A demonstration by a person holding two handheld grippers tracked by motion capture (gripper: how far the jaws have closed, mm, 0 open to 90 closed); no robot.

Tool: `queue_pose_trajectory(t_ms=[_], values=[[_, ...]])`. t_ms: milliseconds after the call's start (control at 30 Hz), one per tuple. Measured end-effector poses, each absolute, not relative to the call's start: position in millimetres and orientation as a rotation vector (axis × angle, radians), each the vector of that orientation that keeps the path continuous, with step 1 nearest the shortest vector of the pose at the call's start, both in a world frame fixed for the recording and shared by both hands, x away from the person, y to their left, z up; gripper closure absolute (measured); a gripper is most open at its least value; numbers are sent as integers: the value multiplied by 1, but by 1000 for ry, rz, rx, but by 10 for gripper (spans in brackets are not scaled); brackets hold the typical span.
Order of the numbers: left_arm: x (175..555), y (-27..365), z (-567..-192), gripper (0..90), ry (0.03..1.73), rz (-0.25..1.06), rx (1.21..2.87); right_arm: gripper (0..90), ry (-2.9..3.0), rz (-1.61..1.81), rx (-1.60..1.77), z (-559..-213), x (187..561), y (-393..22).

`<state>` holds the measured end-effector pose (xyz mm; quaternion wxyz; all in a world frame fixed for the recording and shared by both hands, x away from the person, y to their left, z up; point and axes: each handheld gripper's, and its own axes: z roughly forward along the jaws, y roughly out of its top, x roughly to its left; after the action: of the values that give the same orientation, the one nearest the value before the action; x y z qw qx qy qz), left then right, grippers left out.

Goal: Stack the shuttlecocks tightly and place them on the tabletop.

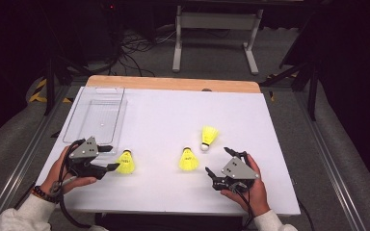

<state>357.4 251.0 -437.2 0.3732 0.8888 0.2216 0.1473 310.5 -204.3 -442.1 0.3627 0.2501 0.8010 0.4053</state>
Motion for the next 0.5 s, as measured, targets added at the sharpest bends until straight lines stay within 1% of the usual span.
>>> queue_pose_trajectory(t_ms=[100, 200, 233, 267, 333, 367, 400, 433, 500], values=[[360, 252, -451, 350, 634, 412, 2335, 146, 2065, 1041, 637, -442, 310, -203], [364, 254, -461, 409, 666, 381, 2361, 146, 2071, 1040, 639, -443, 311, -204], [365, 254, -464, 447, 672, 376, 2376, 146, 2073, 1040, 640, -444, 311, -204], [366, 255, -465, 521, 684, 366, 2375, 146, 2073, 1040, 640, -444, 311, -204], [367, 254, -466, 626, 673, 326, 2393, 146, 2071, 1039, 639, -443, 311, -204], [366, 253, -466, 695, 667, 315, 2391, 146, 2069, 1038, 638, -443, 311, -204], [365, 251, -465, 736, 664, 343, 2388, 146, 2068, 1039, 639, -443, 311, -205], [365, 250, -463, 816, 669, 353, 2378, 146, 2067, 1039, 641, -443, 311, -205], [365, 248, -461, 878, 667, 365, 2370, 146, 2066, 1035, 645, -443, 311, -205]])
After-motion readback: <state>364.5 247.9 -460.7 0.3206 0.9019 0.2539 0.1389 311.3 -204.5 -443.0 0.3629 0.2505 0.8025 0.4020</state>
